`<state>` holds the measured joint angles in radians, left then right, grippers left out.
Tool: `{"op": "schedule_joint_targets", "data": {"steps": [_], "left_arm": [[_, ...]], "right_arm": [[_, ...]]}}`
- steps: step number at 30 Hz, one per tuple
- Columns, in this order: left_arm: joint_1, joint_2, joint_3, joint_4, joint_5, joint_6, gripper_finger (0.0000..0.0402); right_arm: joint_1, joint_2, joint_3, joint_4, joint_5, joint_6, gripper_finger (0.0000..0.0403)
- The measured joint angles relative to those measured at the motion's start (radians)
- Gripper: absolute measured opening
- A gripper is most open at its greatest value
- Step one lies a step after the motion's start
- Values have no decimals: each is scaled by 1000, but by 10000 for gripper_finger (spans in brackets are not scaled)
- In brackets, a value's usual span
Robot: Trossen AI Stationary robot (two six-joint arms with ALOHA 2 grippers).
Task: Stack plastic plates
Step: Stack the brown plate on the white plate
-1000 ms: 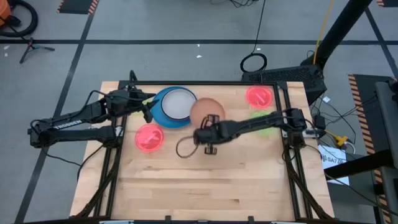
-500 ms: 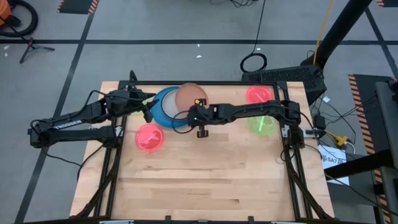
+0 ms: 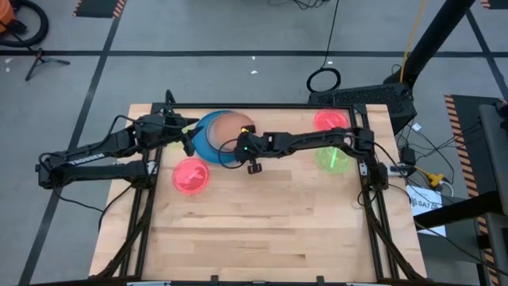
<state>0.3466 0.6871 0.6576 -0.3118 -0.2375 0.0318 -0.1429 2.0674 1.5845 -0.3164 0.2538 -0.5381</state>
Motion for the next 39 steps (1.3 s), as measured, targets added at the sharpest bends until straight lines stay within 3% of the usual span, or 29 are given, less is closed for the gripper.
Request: {"op": "schedule_joint_targets", "data": {"steps": [13,18,28,34,39], "left_arm": [[0,0,0,-1,0,16,149],[0,0,0,-2,0,15,149],[0,0,0,-5,0,7,149],[0,0,0,-10,0,4,149],[0,0,0,-39,0,10,149]], "right_arm": [[2,1,0,25,95,45,101],[16,2,0,28,142,61,111],[-10,1,27,144,220,275,68],[-91,-12,26,78,398,391,9],[-176,-14,27,-48,398,569,7]]}}
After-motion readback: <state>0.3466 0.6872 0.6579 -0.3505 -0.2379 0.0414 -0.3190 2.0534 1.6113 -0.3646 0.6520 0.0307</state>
